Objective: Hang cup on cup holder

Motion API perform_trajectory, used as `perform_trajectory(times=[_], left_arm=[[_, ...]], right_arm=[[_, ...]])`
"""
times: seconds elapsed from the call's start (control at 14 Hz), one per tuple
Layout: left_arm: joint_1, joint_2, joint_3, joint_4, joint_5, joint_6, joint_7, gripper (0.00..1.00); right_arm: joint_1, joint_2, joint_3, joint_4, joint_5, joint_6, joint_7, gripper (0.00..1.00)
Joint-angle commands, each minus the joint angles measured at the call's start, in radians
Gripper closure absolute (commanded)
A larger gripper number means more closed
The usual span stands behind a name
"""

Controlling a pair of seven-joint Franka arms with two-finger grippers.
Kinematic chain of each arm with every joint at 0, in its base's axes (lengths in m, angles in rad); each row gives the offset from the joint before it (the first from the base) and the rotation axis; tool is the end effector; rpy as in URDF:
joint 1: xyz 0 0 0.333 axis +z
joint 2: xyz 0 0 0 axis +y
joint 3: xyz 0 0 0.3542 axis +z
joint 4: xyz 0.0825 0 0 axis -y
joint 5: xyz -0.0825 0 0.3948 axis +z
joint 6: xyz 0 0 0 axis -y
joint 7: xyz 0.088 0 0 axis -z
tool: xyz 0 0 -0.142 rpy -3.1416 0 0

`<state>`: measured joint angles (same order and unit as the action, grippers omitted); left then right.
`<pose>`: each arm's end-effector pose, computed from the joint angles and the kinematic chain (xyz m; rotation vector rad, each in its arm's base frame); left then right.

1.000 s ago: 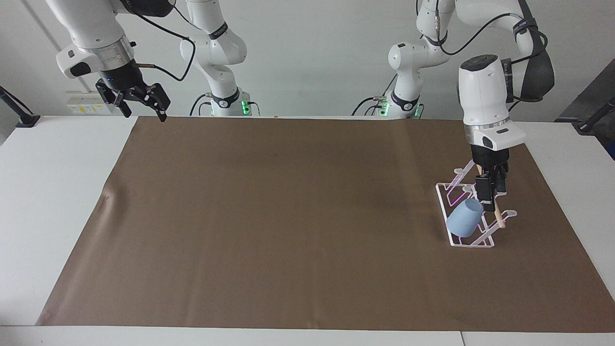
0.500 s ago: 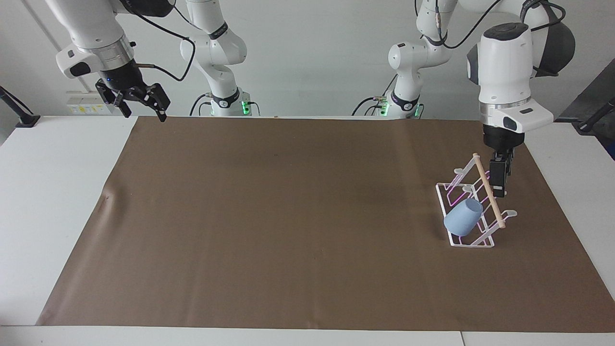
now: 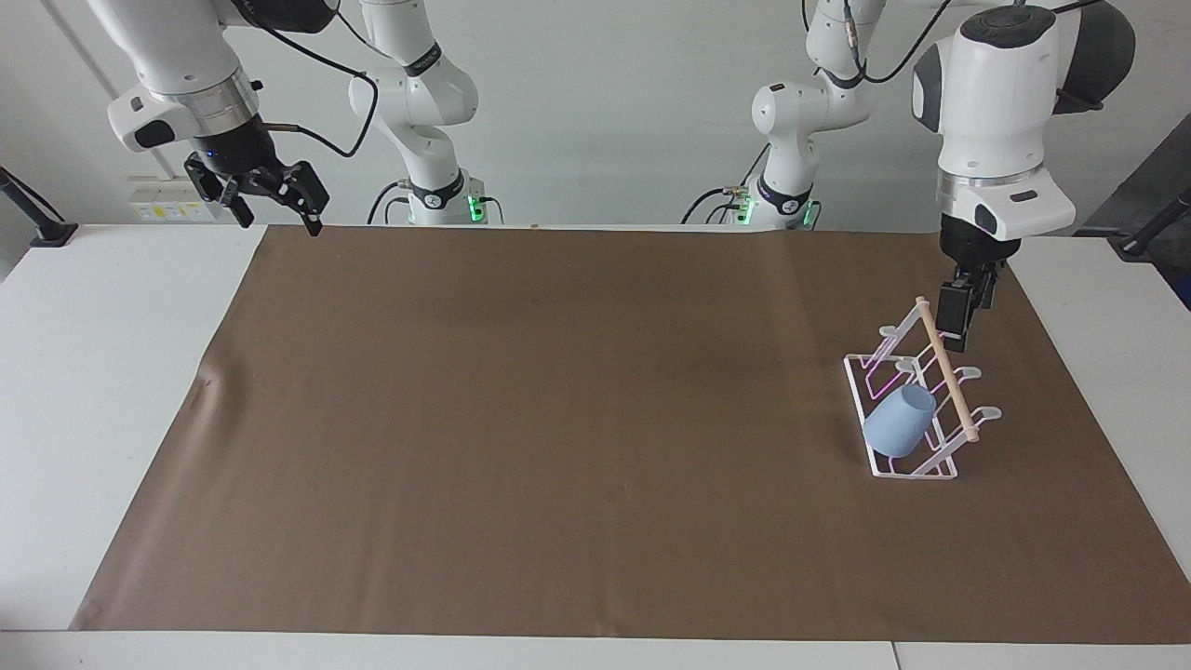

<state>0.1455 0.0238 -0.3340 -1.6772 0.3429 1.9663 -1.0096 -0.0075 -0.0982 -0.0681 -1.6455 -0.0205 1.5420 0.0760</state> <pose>0.6112 -0.0811 0.6079 -2.7667 -1.0600 -0.6029 0.5256 -0.0447 0.6428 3.1187 -0.2371 -0.0086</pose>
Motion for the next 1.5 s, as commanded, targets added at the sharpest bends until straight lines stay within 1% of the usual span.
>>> perform_trajectory(times=[0.0,0.14,0.21,0.43,0.64,0.71,1.0,1.07,1.14,1.29,1.36,1.43], left_arm=[[-0.008,-0.005,0.007,0.020,-0.034,-0.050,0.127,0.00],[-0.006,-0.005,0.010,0.056,-0.057,-0.102,0.230,0.00],[0.006,-0.008,0.009,0.057,-0.070,-0.125,0.290,0.00],[-0.009,-0.008,0.030,0.079,-0.096,-0.179,0.494,0.00],[-0.009,-0.008,0.050,0.097,-0.133,-0.225,0.624,0.00],[-0.017,-0.010,0.076,0.099,-0.160,-0.236,0.650,0.00],[-0.118,-0.018,0.261,0.135,-0.304,-0.299,0.816,0.00],[-0.133,-0.018,0.289,0.136,-0.327,-0.317,0.859,0.00],[-0.162,-0.018,0.318,0.137,-0.332,-0.331,0.903,0.00],[-0.269,-0.018,0.438,0.140,-0.332,-0.349,0.956,0.00],[-0.297,-0.018,0.466,0.140,-0.332,-0.362,0.989,0.00],[-0.305,-0.018,0.467,0.140,-0.326,-0.380,1.022,0.00]], right_arm=[[-0.009,-0.009,0.001,-0.016,-0.001,0.050,-0.021,0.00],[-0.011,-0.009,0.001,-0.017,-0.001,0.053,-0.027,0.00],[-0.011,-0.009,0.001,-0.017,-0.001,0.053,-0.034,0.00],[-0.011,-0.009,0.001,-0.017,-0.001,0.052,-0.044,0.00],[-0.011,-0.009,0.001,-0.017,-0.001,0.058,-0.044,0.00],[-0.014,-0.009,-0.001,-0.017,-0.001,0.059,-0.045,0.00],[-0.017,-0.011,0.001,-0.020,-0.001,0.061,-0.045,0.00],[-0.017,-0.011,-0.001,-0.020,-0.001,0.059,-0.045,0.00],[-0.017,-0.011,0.001,-0.020,-0.001,0.059,-0.045,0.00],[-0.019,-0.009,-0.001,-0.020,-0.001,0.064,-0.044,0.00],[-0.019,-0.009,-0.001,-0.020,-0.001,0.066,-0.044,0.00],[-0.019,-0.011,-0.001,-0.020,-0.001,0.064,-0.044,0.00]])
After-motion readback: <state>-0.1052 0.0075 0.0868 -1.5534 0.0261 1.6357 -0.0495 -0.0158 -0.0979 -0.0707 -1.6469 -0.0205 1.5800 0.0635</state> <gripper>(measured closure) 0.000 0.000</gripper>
